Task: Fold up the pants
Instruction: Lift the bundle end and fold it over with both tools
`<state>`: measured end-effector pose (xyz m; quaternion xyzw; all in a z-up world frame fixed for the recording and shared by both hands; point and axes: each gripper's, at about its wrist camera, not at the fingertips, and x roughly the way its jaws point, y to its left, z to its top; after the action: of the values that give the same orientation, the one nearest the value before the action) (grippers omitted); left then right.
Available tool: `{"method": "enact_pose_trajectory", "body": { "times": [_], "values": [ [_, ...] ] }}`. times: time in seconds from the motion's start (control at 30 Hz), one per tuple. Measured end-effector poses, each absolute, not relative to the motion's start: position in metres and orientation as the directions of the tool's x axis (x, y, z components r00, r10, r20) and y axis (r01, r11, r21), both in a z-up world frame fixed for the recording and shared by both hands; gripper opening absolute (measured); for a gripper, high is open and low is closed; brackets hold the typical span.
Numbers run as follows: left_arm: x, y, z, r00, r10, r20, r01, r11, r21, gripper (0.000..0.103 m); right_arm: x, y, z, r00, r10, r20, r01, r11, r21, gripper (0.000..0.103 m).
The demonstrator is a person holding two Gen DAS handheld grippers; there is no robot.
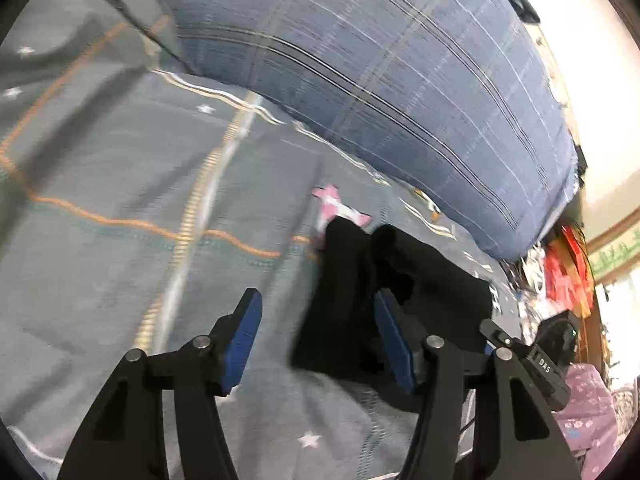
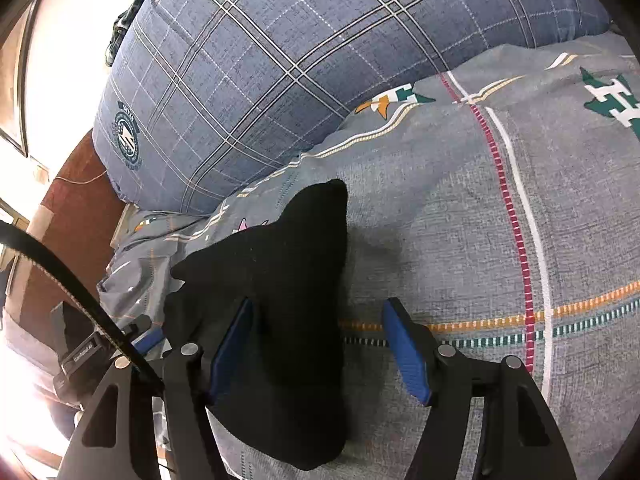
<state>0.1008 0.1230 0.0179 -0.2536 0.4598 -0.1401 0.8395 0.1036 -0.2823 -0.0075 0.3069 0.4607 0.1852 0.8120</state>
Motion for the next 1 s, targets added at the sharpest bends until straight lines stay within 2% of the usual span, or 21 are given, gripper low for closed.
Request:
{"method": "enact_pose_trajectory", "body": {
  "times": [0.2, 0.27, 0.3, 0.33, 0.37, 0.4, 0.47, 0.53, 0.77, 0.87, 1.0],
  "values": [
    [0.146, 0.066, 0.005, 0.426, -0.514, -0.745, 0.112, 0.847, -0.52, 0.074, 0.121, -0.267, -0.023, 0.468, 0.646, -0.603, -0.018, 0.689, 0.725, 0.073],
    [0.156, 0.048, -0.005, 0.4, -0.458, -0.794, 0.125, 0.885, -0.448, 0.075, 0.126, -0.259, -0.032, 0.45, 0.68, -0.579, -0.013, 0.653, 0.757, 0.075],
    [0.157, 0.04, -0.008, 0.394, -0.431, -0.812, 0.142, 0.901, -0.409, 0.074, 0.127, -0.257, -0.034, 0.462, 0.689, -0.558, -0.019, 0.637, 0.771, 0.075],
    [0.153, 0.036, -0.005, 0.413, -0.42, -0.808, 0.152, 0.907, -0.394, 0.067, 0.127, -0.254, -0.034, 0.464, 0.688, -0.558, -0.02, 0.638, 0.77, 0.075],
    [0.148, 0.035, 0.0, 0.426, -0.423, -0.8, 0.157, 0.905, -0.395, 0.054, 0.128, -0.249, -0.033, 0.449, 0.697, -0.558, -0.026, 0.635, 0.772, 0.07],
    [0.141, 0.035, 0.006, 0.436, -0.43, -0.79, 0.162, 0.902, -0.401, 0.05, 0.128, -0.244, -0.032, 0.424, 0.71, -0.562, -0.032, 0.632, 0.774, 0.066],
    [0.128, 0.037, 0.018, 0.457, -0.436, -0.776, 0.171, 0.899, -0.404, 0.044, 0.123, -0.233, -0.018, 0.421, 0.698, -0.579, -0.085, 0.666, 0.741, 0.044],
    [0.114, 0.043, 0.029, 0.472, -0.442, -0.763, 0.165, 0.894, -0.416, 0.044, 0.117, -0.227, -0.002, 0.42, 0.698, -0.58, -0.123, 0.677, 0.725, 0.037],
    [0.074, 0.064, 0.095, 0.581, -0.499, -0.643, 0.182, 0.85, -0.495, 0.044, 0.09, -0.223, 0.068, 0.464, 0.75, -0.471, -0.22, 0.613, 0.759, 0.036],
    [0.062, 0.06, 0.126, 0.614, -0.494, -0.616, 0.212, 0.855, -0.474, 0.044, 0.082, -0.226, 0.101, 0.496, 0.75, -0.437, -0.26, 0.609, 0.75, 0.035],
    [0.059, 0.044, 0.147, 0.633, -0.468, -0.617, 0.233, 0.875, -0.425, 0.044, 0.074, -0.232, 0.134, 0.538, 0.719, -0.439, -0.288, 0.647, 0.706, 0.035]
  ]
}}
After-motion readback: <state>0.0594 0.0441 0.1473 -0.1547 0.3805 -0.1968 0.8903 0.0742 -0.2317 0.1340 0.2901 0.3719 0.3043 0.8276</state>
